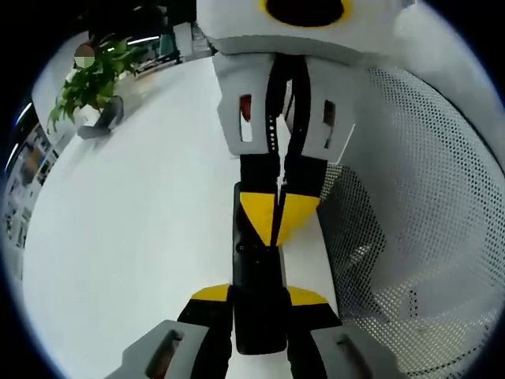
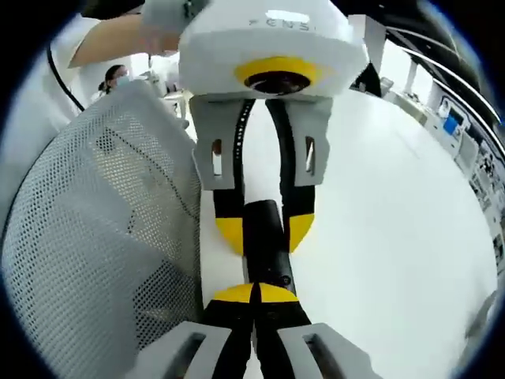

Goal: Press the specified remote control buttons in sequence, fully releasing each button before pressing the next.

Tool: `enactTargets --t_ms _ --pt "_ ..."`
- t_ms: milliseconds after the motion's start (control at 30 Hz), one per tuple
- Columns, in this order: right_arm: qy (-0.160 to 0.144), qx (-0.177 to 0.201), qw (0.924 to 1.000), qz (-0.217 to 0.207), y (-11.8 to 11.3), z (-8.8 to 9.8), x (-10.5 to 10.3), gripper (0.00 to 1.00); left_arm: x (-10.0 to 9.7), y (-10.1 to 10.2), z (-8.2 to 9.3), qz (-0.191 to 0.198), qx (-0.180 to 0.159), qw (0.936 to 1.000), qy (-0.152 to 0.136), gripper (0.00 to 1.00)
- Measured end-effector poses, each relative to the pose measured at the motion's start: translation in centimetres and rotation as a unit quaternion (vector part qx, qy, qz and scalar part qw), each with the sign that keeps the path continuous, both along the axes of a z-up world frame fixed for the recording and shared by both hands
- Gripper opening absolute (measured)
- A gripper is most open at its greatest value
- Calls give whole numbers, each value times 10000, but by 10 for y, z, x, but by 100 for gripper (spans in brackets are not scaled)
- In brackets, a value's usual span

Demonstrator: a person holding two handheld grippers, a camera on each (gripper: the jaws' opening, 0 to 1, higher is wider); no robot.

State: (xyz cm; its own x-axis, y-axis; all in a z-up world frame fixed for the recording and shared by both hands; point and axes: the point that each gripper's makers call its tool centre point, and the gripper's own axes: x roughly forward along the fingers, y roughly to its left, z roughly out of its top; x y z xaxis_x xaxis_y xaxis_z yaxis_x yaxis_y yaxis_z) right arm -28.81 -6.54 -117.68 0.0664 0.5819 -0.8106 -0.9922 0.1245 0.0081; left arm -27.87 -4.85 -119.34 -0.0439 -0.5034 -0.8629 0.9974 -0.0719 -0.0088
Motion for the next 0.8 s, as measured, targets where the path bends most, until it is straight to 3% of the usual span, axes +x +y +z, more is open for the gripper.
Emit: enactTargets --t_ms 100,267,300,333,500,667,800 --pt "-161 -14 9999 -27 -1 4 8 0 0 0 0 -8 -1 10000 8 24" --pt "-59 -100 9998 145 3 -5 6 0 0 -1 0 2 -14 10000 17 24" --pt "-277 -114 9993 245 4 -2 9 0 0 -1 0 13 -16 10000 21 24" --pt "-218 -195 9992 263 2 -4 5 0 0 -1 0 21 -20 10000 24 24" --pt "-531 -497 9958 549 2 -6 7 0 1 -2 0 8 -26 10000 26 24" --pt "-462 -580 9962 453 3 -6 11 0 1 -2 -1 -8 6 10000 -1 24" --pt "-199 -457 9984 250 2 -5 12 0 2 -2 -1 26 -63 10000 -7 24"
